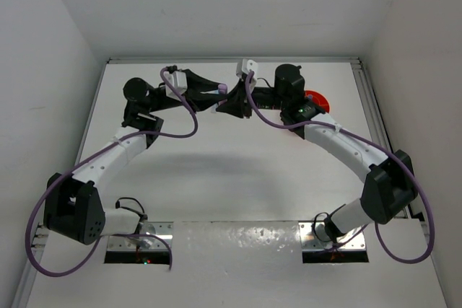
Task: Sort the stationery into containers
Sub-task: Close the pen cap on the pen.
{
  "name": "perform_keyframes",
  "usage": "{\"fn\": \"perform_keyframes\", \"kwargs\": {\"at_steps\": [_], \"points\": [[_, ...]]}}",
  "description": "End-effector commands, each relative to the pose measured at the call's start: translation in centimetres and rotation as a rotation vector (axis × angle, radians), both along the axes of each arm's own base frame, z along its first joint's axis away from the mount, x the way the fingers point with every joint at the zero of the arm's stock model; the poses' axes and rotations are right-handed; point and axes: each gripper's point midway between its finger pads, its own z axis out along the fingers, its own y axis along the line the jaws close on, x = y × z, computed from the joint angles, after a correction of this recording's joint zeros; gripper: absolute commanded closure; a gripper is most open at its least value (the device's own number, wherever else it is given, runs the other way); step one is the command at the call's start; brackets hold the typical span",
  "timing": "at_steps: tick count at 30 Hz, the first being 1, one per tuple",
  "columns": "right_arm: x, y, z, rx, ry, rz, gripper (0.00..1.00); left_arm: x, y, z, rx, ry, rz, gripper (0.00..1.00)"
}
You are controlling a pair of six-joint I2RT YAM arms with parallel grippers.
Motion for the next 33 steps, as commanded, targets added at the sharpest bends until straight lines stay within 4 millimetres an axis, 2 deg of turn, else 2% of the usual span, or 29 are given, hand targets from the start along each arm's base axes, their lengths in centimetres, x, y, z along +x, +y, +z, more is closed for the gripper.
{"fn": "perform_keyframes", "kwargs": {"at_steps": [1, 4, 5, 7, 8, 9, 10, 11, 14, 17, 20, 24, 25, 27, 28, 29, 30, 31, 33], "points": [[-3.0, -0.7, 14.6, 0.272, -0.403, 0.050, 1.00, -1.4, 0.0, -9.0, 0.148, 0.273, -0.117, 1.00], [-2.8, -0.6, 13.8, 0.248, -0.381, 0.042, 1.00, -1.9, 0.1, -8.6, 0.144, 0.245, -0.134, 1.00], [-2.6, -0.6, 13.1, 0.238, -0.371, 0.037, 1.00, -2.0, 0.1, -7.9, 0.135, 0.208, -0.139, 0.97], [-2.5, -0.7, 12.0, 0.224, -0.349, 0.028, 1.00, -2.6, 0.1, -7.4, 0.131, 0.174, -0.165, 0.72], [-2.5, -0.8, 11.6, 0.216, -0.340, 0.023, 1.00, -3.0, 0.1, -6.8, 0.124, 0.134, -0.176, 0.51], [-2.5, -0.9, 11.3, 0.211, -0.334, 0.014, 1.00, -3.3, 0.2, -6.6, 0.123, 0.118, -0.188, 0.43], [-2.6, -1.2, 11.4, 0.212, -0.341, -0.001, 1.00, -3.3, 0.3, -6.3, 0.120, 0.110, -0.187, 0.37], [-2.6, -1.3, 10.6, 0.198, -0.327, -0.007, 1.00, -3.4, 0.4, -5.8, 0.112, 0.090, -0.186, 0.28], [-2.5, -1.9, 10.1, 0.181, -0.317, -0.031, 1.00, -3.9, 0.8, -5.0, 0.102, 0.094, -0.191, 0.10], [-2.3, -2.5, 9.8, 0.174, -0.306, -0.052, 1.00, -4.1, 1.3, -4.7, 0.109, 0.079, -0.193, 0.03], [-1.9, -3.1, 9.8, 0.178, -0.297, -0.074, 1.00, -3.5, 1.7, -5.1, 0.117, 0.060, -0.155, 0.01], [-2.2, -3.2, 10.3, 0.206, -0.283, -0.050, 1.00, -1.9, 1.7, -4.4, 0.061, 0.112, -0.048, 0.03], [-2.3, -3.0, 10.4, 0.212, -0.268, -0.039, 1.00, -1.8, 1.5, -3.4, 0.029, 0.072, -0.033, 0.12], [-2.4, -2.7, 10.3, 0.217, -0.247, -0.009, 1.00, -0.9, 1.3, -2.5, -0.028, 0.100, 0.029, 0.30], [-2.6, -2.5, 10.5, 0.228, -0.219, 0.002, 1.00, -1.2, 0.8, -1.9, -0.052, 0.081, 0.029, 0.47], [-2.8, -2.4, 10.7, 0.246, -0.219, 0.014, 1.00, -1.1, 0.7, -1.6, -0.068, 0.077, 0.040, 0.52], [-2.8, -2.1, 10.5, 0.252, -0.207, 0.026, 1.00, -0.9, 0.6, -1.4, -0.087, 0.078, 0.057, 0.52], [-3.1, -1.8, 10.5, 0.257, -0.198, 0.039, 1.00, -1.1, 0.3, -1.2, -0.097, 0.067, 0.050, 0.44], [-3.2, -1.5, 10.4, 0.252, -0.200, 0.049, 1.00, -0.7, 0.2, -1.0, -0.116, 0.077, 0.072, 0.39]]}}
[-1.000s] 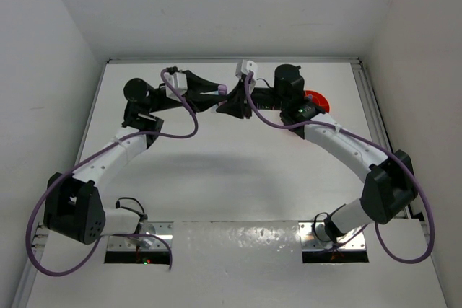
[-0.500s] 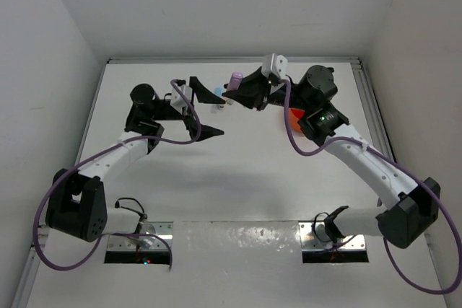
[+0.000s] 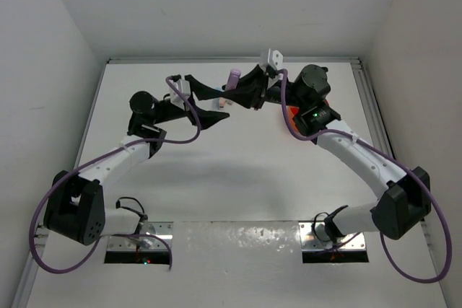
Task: Sort the stationery into containers
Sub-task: Close the pen cap on the pen.
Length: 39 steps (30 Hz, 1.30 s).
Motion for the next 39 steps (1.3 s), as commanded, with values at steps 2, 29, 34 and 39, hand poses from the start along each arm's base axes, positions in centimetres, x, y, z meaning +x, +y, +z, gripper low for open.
{"fn": "perform_keyframes", "kwargs": {"at_steps": [2, 29, 34, 39], "points": [[-1.5, 0.7, 1.7, 0.042, -0.039, 0.067, 1.00, 0.4, 0.0, 2.9, -0.113, -0.026, 0.064, 0.39], [-1.1, 1.3, -0.8, 0.006, 0.013, 0.061, 1.00, -3.7, -0.2, 5.6, -0.181, -0.028, -0.103, 0.66], [-1.4, 1.4, -0.2, 0.019, 0.010, 0.071, 1.00, -3.2, -0.3, 5.2, -0.179, -0.007, -0.081, 0.89], [-1.3, 1.6, 0.0, 0.037, 0.007, 0.077, 1.00, -2.6, -0.3, 5.2, -0.191, 0.003, -0.052, 1.00]]}}
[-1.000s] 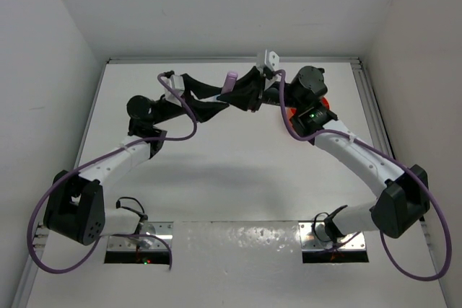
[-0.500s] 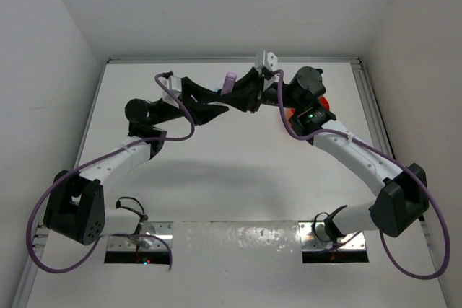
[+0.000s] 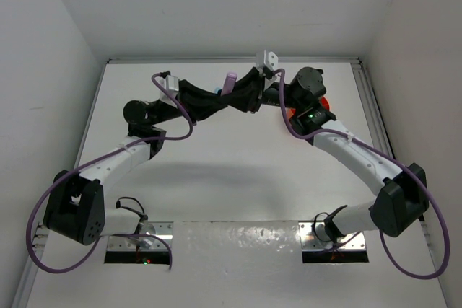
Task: Sort the stationery into containers
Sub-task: Close the pen cap on the pen.
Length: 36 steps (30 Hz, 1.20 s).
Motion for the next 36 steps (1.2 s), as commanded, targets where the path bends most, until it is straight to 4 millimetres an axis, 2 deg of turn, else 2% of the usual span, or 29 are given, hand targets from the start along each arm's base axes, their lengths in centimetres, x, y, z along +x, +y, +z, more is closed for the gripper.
{"fn": "perform_keyframes", "kwargs": {"at_steps": [1, 9, 10, 11, 14, 18, 24, 28, 30, 32, 33, 34, 36], "points": [[-0.3, 0.4, 1.0, 0.033, -0.045, 0.015, 1.00, -0.4, -0.2, 1.0, -0.032, -0.020, 0.006, 1.00], [0.2, 0.7, 0.8, 0.044, -0.020, 0.006, 1.00, 0.7, 0.1, 1.1, -0.076, 0.049, 0.063, 1.00], [0.2, 0.7, 1.0, 0.050, -0.019, 0.003, 0.93, 0.6, 0.0, 1.0, -0.078, 0.056, 0.061, 1.00], [0.4, 0.7, 1.2, 0.056, -0.019, -0.005, 0.80, 0.6, 0.0, 0.8, -0.082, 0.063, 0.063, 1.00], [0.5, 0.8, 1.7, 0.063, -0.015, -0.004, 0.62, 0.6, 0.1, 1.1, -0.109, 0.076, 0.077, 1.00], [0.4, 0.9, 2.1, 0.069, -0.007, 0.003, 0.49, 0.5, 0.2, 1.5, -0.128, 0.077, 0.077, 1.00], [0.1, 0.7, 2.9, 0.078, -0.013, 0.003, 0.45, 0.7, 0.4, 1.4, -0.128, 0.084, 0.087, 1.00], [0.3, 0.2, 3.7, 0.093, -0.024, -0.035, 0.26, 0.6, 0.4, 1.1, -0.119, 0.078, 0.082, 1.00], [0.5, -0.1, 4.1, 0.093, -0.050, -0.064, 0.25, 0.4, 0.4, 1.0, -0.112, 0.070, 0.075, 1.00], [1.1, -0.1, 3.9, 0.077, -0.037, -0.094, 0.26, 0.2, 0.3, 0.9, -0.106, 0.057, 0.074, 1.00], [1.2, -0.2, 4.7, 0.082, -0.048, -0.096, 0.28, 0.3, 0.3, 0.8, -0.104, 0.055, 0.076, 1.00], [1.4, 0.1, 4.3, 0.068, -0.034, -0.090, 0.29, 0.3, 0.3, 0.7, -0.101, 0.052, 0.078, 1.00], [1.3, 0.2, 5.4, 0.077, -0.047, -0.080, 0.30, 0.2, 0.3, 0.7, -0.097, 0.047, 0.076, 1.00]]}}
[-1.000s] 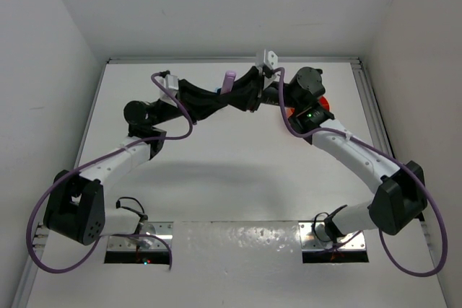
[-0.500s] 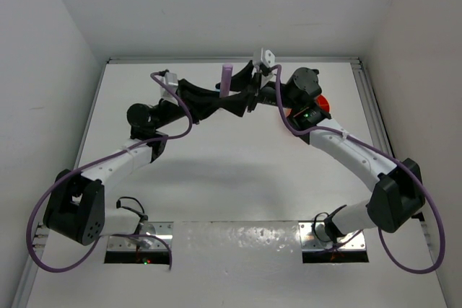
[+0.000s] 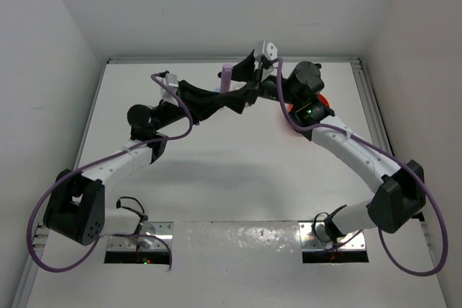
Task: Sort the stationery into containers
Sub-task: Close the pen cap on the pen.
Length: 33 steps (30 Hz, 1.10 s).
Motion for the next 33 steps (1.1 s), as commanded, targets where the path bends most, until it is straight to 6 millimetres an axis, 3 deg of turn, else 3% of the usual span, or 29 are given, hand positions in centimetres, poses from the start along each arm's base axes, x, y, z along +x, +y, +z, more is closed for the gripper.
{"fn": "perform_keyframes", "kwargs": {"at_steps": [1, 5, 14, 21, 29, 33], "points": [[-0.3, -0.1, 4.2, 0.043, -0.090, -0.005, 0.31, -1.3, 0.1, 1.3, -0.010, -0.083, -0.011, 1.00], [-0.2, 0.0, 5.2, 0.051, -0.102, 0.003, 0.37, -1.4, 0.2, 1.1, -0.004, -0.086, -0.009, 1.00], [-0.5, -0.1, 4.4, 0.028, -0.084, 0.021, 0.45, -1.6, 0.3, 1.4, -0.018, -0.090, -0.009, 1.00], [-0.5, -0.3, 3.8, 0.017, -0.068, 0.020, 0.68, -1.5, 0.4, 1.3, -0.013, -0.089, -0.007, 1.00], [-0.6, -0.2, 3.7, 0.012, -0.068, 0.032, 0.70, -1.4, 0.5, 1.5, -0.023, -0.089, -0.001, 1.00], [-0.6, -0.2, 3.4, 0.000, -0.059, 0.032, 0.79, -1.2, 0.5, 1.9, -0.034, -0.093, 0.007, 1.00]]}}
